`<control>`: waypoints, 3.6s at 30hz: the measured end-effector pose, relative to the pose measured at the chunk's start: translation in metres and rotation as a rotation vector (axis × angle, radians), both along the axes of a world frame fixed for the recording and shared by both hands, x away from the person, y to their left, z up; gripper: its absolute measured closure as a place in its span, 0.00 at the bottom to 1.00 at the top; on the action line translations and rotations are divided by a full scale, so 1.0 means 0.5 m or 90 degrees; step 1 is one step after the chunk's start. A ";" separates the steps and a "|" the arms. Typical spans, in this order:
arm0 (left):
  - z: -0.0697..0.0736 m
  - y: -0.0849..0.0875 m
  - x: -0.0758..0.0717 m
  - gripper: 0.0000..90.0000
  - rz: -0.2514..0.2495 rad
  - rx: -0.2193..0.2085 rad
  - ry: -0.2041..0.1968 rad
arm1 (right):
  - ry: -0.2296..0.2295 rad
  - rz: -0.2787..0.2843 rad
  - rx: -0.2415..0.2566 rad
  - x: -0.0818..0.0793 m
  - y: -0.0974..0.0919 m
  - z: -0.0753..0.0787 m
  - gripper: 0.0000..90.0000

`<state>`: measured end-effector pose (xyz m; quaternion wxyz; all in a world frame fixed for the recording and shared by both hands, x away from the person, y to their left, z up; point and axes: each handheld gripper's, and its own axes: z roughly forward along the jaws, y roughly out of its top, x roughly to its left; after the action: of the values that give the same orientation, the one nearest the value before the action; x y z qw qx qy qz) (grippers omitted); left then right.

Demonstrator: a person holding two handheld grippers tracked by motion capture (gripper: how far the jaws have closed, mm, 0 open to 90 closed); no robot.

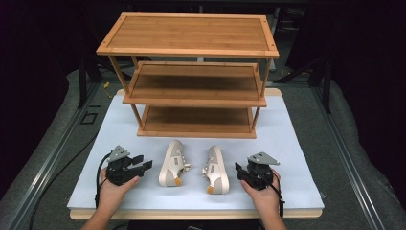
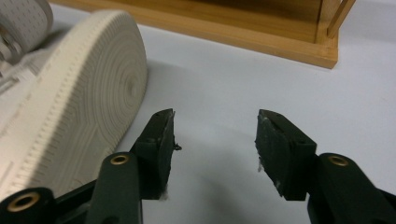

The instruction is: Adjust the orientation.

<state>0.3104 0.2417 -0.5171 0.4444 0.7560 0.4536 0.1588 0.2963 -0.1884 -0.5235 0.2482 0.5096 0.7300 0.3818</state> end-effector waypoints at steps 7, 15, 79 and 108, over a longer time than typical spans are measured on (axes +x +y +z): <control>0.023 -0.008 -0.022 0.65 -0.013 0.004 -0.041 | -0.017 -0.018 0.029 -0.006 -0.005 0.011 0.60; 0.034 -0.027 -0.046 0.80 -0.051 0.003 -0.038 | -0.012 -0.015 0.037 -0.004 0.004 0.014 0.61; 0.008 -0.007 -0.026 0.74 0.043 0.064 0.007 | -0.019 0.066 0.090 -0.031 0.031 0.035 0.83; 0.024 -0.011 -0.014 0.57 0.024 -0.005 -0.015 | -0.032 0.076 0.056 -0.065 0.056 0.040 0.90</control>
<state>0.3032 0.2361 -0.5050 0.4493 0.7436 0.4633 0.1746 0.2637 -0.1602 -0.5033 0.2209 0.4660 0.7349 0.4405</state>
